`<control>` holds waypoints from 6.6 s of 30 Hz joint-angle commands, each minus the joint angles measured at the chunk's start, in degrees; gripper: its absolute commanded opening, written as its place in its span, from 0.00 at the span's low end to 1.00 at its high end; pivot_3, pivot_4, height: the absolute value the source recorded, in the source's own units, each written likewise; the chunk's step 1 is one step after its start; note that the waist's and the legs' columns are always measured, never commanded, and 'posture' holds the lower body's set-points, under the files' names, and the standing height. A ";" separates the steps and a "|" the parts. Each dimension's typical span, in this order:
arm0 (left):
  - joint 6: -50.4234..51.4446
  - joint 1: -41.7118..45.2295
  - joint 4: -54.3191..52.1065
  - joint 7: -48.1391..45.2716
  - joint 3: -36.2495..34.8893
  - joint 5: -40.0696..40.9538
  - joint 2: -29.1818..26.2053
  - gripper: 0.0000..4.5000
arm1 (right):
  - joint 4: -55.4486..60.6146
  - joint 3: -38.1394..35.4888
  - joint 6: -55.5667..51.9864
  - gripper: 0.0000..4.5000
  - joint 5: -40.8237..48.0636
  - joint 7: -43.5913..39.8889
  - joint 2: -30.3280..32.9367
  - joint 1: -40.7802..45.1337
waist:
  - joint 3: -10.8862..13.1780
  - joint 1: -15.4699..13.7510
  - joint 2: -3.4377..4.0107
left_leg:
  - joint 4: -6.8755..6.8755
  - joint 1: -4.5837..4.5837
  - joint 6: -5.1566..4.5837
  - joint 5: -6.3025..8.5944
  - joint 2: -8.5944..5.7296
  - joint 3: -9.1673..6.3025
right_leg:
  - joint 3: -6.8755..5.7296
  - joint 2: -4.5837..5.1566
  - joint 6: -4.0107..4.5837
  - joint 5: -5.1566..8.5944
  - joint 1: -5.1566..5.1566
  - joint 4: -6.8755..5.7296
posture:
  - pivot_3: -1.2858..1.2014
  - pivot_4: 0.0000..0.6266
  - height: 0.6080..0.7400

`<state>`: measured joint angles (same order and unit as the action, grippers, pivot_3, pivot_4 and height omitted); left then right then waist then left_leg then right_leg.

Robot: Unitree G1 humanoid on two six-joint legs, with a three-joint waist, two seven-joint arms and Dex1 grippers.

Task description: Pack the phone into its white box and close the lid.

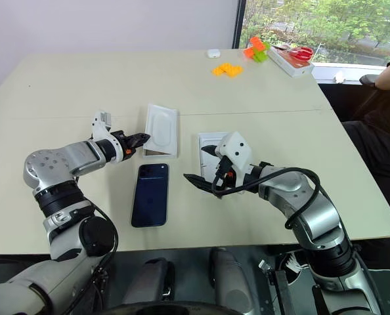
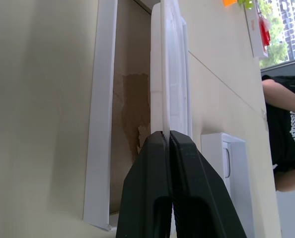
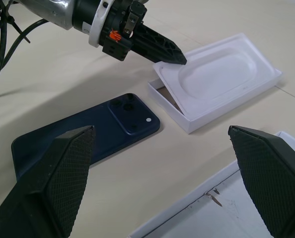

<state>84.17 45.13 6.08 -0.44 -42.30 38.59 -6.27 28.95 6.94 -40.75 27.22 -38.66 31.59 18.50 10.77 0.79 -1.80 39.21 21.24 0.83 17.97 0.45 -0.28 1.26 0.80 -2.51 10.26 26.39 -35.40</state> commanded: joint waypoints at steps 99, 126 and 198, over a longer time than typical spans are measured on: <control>-20.20 -20.59 -21.36 -24.40 13.47 -12.35 -27.88 0.68 | -2.80 -0.80 2.51 1.00 -3.42 -0.97 -0.35 3.21 | -0.01 -0.15 -0.01 | -0.01 0.06 0.01 -0.02 0.19 0.03 | 0.03 0.01 -0.03 -0.01 0.07 0.04 | 0.52 0.24 0.89; 8.33 -39.73 -22.93 -16.83 9.75 30.10 -27.28 1.00 | -10.61 25.05 7.68 0.01 -25.32 -7.72 0.25 13.72 | -0.08 0.04 0.02 | 0.00 -0.12 0.02 -0.02 0.21 -0.05 | 0.04 0.06 -0.01 0.00 -0.02 -0.02 | 0.52 0.24 0.89; -25.28 -47.14 -19.69 10.29 34.58 74.41 -40.01 0.01 | -18.66 26.47 -2.57 0.00 -24.69 -12.77 -11.36 17.42 | -0.14 0.25 0.19 | -0.28 -0.83 -0.01 0.03 0.09 -0.08 | 0.00 0.13 -0.05 0.53 -0.80 0.38 | 0.52 0.24 0.89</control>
<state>59.20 -2.05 -13.26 10.28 -6.15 113.02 -45.93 8.76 33.97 -44.30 2.53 -51.43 20.24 34.78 10.63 1.04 -1.60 38.93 20.42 0.82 18.00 0.54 -0.35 1.26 0.94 -2.56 10.79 25.60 -35.02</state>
